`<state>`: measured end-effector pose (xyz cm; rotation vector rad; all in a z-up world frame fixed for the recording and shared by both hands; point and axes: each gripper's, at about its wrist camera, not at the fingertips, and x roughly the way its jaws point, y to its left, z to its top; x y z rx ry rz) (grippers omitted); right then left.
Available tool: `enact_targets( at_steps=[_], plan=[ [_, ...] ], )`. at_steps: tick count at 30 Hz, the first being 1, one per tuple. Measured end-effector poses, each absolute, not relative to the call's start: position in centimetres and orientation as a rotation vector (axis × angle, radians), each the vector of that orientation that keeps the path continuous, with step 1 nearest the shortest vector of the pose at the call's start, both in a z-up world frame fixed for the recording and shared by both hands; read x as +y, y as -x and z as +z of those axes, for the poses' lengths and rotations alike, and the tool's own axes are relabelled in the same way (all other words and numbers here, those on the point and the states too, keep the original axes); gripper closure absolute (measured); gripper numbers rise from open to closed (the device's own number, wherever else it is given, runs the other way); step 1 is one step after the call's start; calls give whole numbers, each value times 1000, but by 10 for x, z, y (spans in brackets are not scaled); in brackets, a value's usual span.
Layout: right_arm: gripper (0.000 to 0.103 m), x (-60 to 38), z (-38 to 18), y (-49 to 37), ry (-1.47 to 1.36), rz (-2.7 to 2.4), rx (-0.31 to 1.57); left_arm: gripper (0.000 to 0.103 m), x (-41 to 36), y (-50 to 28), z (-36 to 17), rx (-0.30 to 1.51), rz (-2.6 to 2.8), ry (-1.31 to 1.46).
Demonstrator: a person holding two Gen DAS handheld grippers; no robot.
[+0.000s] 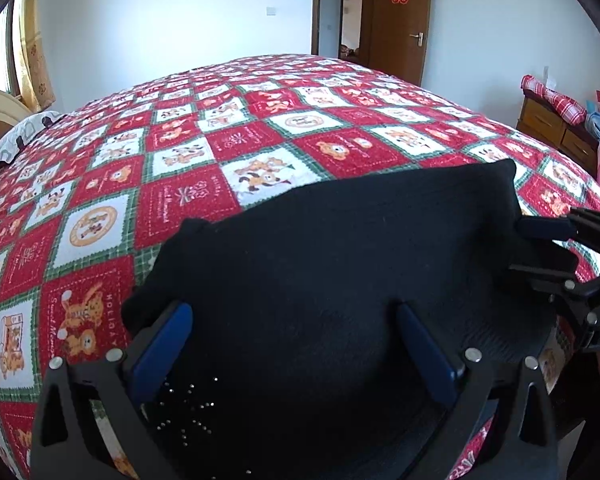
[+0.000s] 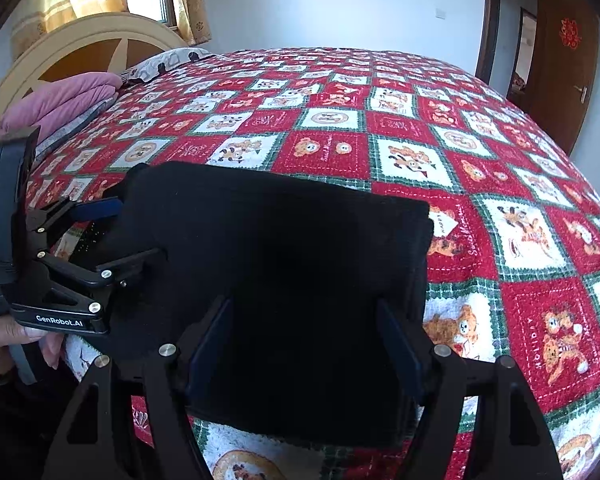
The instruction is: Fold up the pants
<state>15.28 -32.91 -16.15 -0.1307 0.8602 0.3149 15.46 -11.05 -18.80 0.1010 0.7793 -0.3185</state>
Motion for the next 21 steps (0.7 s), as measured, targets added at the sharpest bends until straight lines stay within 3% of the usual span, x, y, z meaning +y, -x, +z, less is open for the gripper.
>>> enact_targets(
  at_steps=[11, 21],
  plan=[
    [28, -353, -142, -155, -89, 364, 855, 0, -92, -137, -175, 772, -298, -90],
    [28, -336, -107, -159, -185, 449, 789, 0, -43, -114, -188, 783, -302, 84]
  ],
)
